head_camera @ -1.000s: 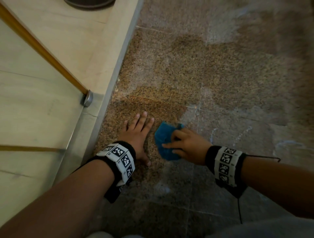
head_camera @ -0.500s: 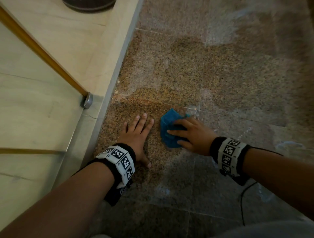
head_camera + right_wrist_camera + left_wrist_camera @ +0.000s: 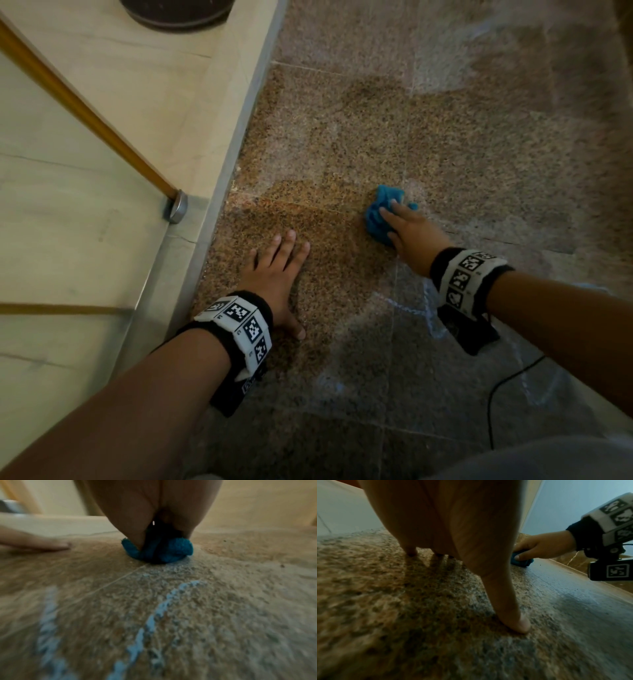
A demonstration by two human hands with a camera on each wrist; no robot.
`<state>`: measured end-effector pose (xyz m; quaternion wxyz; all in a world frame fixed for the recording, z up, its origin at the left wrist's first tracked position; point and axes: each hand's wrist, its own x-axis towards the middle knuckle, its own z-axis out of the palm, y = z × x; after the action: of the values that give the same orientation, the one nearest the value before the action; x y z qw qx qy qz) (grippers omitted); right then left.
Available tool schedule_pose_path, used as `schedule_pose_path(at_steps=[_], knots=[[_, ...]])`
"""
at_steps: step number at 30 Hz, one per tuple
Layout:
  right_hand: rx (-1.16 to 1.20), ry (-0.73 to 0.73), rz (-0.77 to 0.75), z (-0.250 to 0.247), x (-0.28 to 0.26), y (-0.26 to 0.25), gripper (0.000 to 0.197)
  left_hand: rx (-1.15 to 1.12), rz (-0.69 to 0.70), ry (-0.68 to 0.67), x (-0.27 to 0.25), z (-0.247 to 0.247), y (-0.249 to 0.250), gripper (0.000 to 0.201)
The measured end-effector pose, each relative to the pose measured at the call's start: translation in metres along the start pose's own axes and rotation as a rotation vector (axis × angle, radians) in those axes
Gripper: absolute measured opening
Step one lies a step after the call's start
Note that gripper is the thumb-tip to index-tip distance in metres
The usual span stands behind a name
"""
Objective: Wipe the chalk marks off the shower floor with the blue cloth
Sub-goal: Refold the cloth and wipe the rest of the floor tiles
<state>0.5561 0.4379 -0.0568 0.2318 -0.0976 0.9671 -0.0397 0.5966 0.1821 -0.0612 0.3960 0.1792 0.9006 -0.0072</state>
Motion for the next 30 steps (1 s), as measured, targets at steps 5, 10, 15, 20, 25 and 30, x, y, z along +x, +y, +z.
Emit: schedule_pose_path(at_steps=[5,10,15,20,25,30], knots=[[0.006,-0.069,-0.239,0.015,-0.012,-0.016,0.053,0.012,-0.006,0.008,0.0,0.002,0.001,0.148],[0.115,-0.027,0.079,-0.003,0.008,0.019,0.051,0.007,0.001,0.006,-0.001,0.001,0.0,0.148],[0.015,-0.091,0.03,0.005,-0.007,-0.005,0.054,0.012,0.0,0.009,0.0,0.002,0.0,0.148],[-0.13,0.093,-0.074,0.011,-0.016,0.007,0.046,0.001,0.006,0.006,0.0,0.001,-0.001,0.148],[-0.03,0.063,0.126,0.004,-0.003,0.018,0.048,0.005,0.006,0.004,0.0,0.002,-0.001,0.148],[-0.068,0.055,-0.203,0.017,-0.014,-0.002,0.05,0.016,-0.004,0.013,0.0,0.002,0.0,0.148]])
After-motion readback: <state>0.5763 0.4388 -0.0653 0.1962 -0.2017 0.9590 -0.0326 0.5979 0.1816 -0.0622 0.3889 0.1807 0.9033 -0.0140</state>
